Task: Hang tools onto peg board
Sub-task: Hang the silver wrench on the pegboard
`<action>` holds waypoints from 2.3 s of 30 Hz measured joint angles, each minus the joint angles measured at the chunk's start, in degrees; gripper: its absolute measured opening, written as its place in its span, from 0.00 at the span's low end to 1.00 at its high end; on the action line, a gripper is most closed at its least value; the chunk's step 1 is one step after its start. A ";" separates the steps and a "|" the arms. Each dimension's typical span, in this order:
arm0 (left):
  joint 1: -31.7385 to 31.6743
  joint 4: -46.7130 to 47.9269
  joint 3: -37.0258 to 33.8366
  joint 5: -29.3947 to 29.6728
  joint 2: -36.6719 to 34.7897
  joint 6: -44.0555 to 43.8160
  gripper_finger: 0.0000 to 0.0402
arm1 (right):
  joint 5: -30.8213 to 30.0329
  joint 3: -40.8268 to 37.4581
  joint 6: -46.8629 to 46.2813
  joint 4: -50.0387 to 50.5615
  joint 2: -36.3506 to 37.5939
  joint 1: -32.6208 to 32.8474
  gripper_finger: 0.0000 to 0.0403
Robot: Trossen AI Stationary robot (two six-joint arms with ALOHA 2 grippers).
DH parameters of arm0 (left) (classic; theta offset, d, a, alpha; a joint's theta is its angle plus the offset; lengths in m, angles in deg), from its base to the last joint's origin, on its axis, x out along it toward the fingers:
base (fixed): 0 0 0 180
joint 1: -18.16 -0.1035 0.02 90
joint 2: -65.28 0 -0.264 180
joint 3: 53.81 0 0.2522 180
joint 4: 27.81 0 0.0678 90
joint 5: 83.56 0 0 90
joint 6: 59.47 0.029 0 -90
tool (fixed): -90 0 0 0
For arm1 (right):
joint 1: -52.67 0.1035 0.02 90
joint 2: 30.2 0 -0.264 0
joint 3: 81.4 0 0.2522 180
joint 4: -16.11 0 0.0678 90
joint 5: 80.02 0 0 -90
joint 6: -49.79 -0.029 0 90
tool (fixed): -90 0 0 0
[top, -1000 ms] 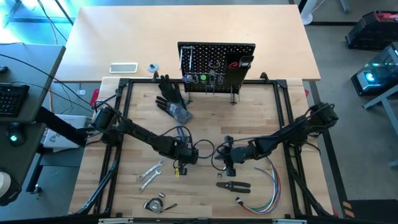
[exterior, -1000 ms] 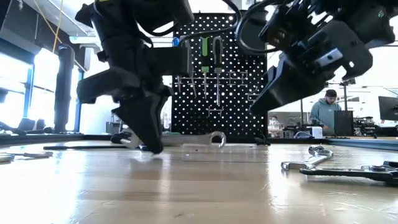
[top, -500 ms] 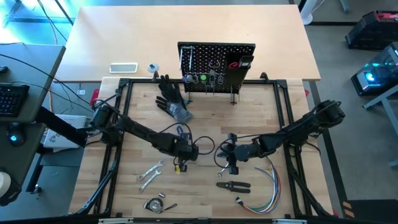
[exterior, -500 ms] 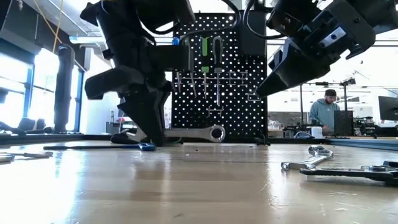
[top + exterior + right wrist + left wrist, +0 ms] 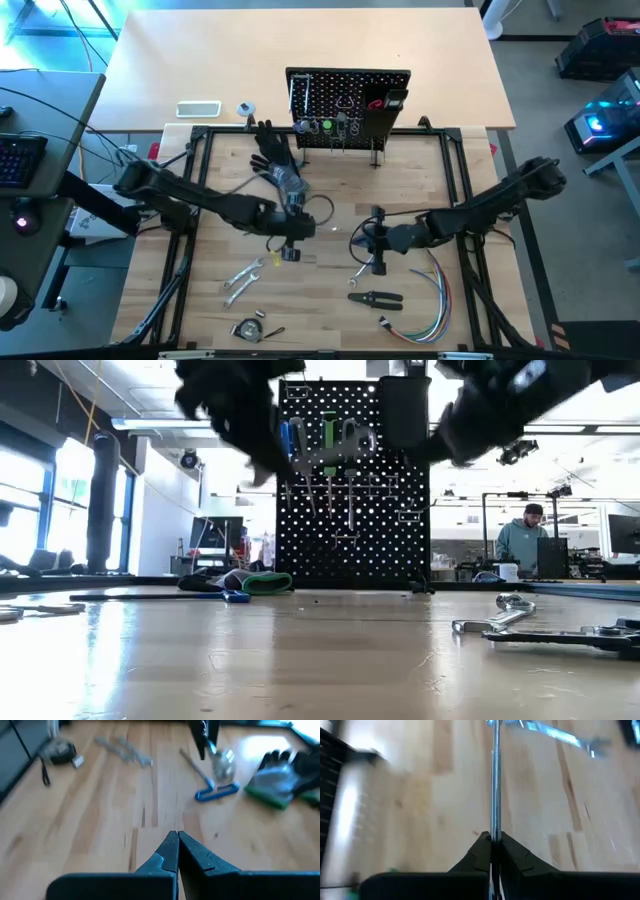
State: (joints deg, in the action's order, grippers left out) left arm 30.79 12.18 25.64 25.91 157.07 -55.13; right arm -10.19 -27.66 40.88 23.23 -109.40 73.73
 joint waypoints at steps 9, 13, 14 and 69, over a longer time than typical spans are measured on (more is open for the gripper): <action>-1.70 -12.37 0.04 2.10 -9.77 9.48 0.01 | -1.12 0.02 10.26 -6.63 9.57 0.00 0.00; -2.83 -17.41 0.04 0.43 -11.23 12.96 0.01 | -1.17 0.02 16.91 -13.07 11.81 0.00 0.07; -3.16 -18.89 0.04 -0.25 -11.28 13.56 0.01 | -1.57 0.02 18.23 -14.81 12.23 0.00 0.10; -0.51 -63.34 -0.42 36.64 3.23 53.37 0.01 | -23.02 4.63 17.80 -48.18 -1.19 -7.72 0.43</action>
State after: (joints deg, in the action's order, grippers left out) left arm 30.28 -51.16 25.23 62.55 160.30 -1.76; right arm -33.21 -23.02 58.68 -24.95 -110.60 66.01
